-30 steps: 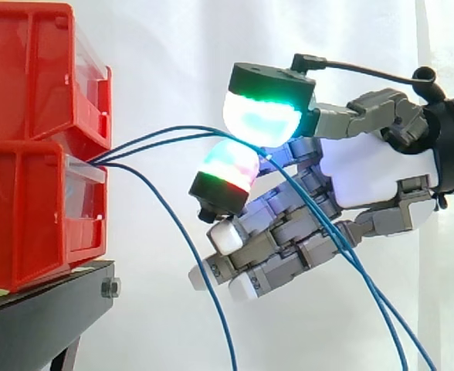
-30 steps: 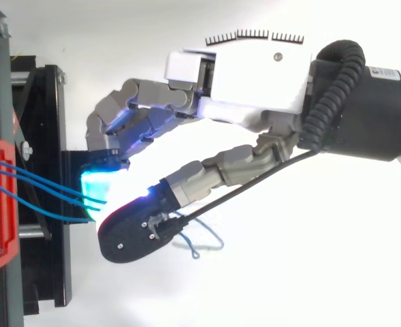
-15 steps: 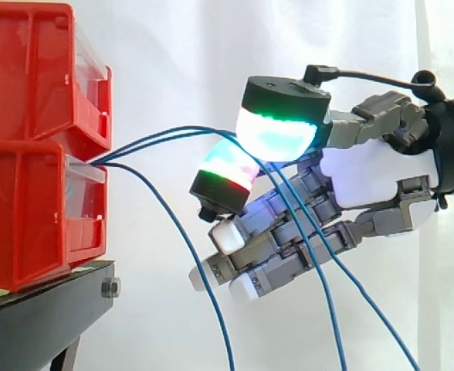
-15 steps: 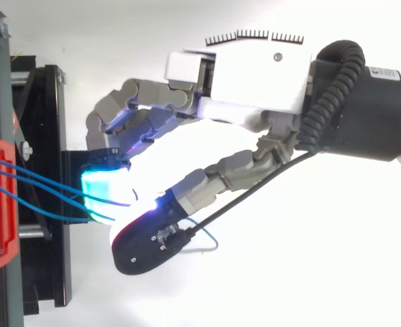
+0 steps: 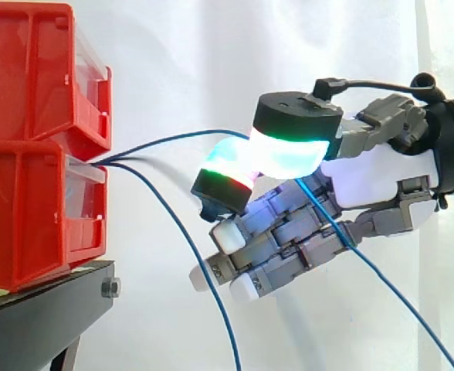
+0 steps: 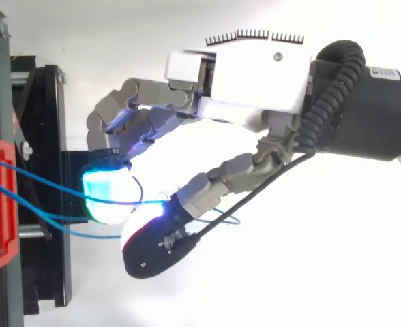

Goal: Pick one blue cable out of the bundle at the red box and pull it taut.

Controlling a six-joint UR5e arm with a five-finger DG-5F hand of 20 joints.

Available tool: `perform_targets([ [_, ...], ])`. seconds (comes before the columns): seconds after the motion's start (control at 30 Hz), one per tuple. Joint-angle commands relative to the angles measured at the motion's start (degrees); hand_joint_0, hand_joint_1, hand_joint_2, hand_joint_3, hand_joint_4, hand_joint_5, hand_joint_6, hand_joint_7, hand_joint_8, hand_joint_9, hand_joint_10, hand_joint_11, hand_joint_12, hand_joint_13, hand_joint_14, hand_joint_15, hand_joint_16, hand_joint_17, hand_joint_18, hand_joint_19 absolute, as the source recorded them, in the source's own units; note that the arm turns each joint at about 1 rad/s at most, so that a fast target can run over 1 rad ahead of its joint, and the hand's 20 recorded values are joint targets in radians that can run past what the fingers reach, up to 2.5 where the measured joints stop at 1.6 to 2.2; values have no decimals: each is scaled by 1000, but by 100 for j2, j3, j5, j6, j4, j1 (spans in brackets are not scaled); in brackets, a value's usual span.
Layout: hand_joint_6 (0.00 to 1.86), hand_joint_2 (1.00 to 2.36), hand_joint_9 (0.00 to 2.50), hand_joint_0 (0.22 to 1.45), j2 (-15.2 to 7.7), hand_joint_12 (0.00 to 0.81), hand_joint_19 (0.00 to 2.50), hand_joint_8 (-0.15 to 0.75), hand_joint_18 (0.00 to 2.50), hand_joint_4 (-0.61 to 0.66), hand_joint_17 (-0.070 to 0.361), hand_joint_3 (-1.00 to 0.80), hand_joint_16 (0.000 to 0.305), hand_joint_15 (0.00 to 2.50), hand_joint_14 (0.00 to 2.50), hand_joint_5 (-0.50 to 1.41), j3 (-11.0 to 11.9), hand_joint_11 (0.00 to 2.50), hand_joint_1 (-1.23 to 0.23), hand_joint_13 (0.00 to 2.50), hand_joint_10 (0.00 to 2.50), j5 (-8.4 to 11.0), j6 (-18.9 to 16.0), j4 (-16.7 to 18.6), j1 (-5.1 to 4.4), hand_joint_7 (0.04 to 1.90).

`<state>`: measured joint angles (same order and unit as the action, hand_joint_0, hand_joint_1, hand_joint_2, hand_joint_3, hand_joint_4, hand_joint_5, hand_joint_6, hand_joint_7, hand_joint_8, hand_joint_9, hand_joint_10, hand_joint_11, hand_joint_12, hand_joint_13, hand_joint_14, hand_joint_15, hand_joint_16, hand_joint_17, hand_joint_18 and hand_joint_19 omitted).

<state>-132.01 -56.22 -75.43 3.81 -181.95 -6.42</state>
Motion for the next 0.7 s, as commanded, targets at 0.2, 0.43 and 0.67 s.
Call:
perform_targets([
  [0.2, 901, 1000, 743, 451, 0, 366, 163, 334, 387, 145, 130, -500, 58, 149, 6, -194, -3, 752, -871, 394, 11, 2, -3, 1, 0, 859],
  [0.43, 828, 1000, 793, 520, 0, 339, 226, 323, 324, 115, 119, -500, 53, 164, 6, -157, 6, 721, -597, 381, 13, 2, -3, -7, 0, 965],
  [0.67, 855, 1009, 785, 585, 0, 326, 224, 313, 304, 99, 111, -353, 49, 171, 6, -164, -3, 727, -693, 373, 14, 2, 6, 1, 9, 1039],
])
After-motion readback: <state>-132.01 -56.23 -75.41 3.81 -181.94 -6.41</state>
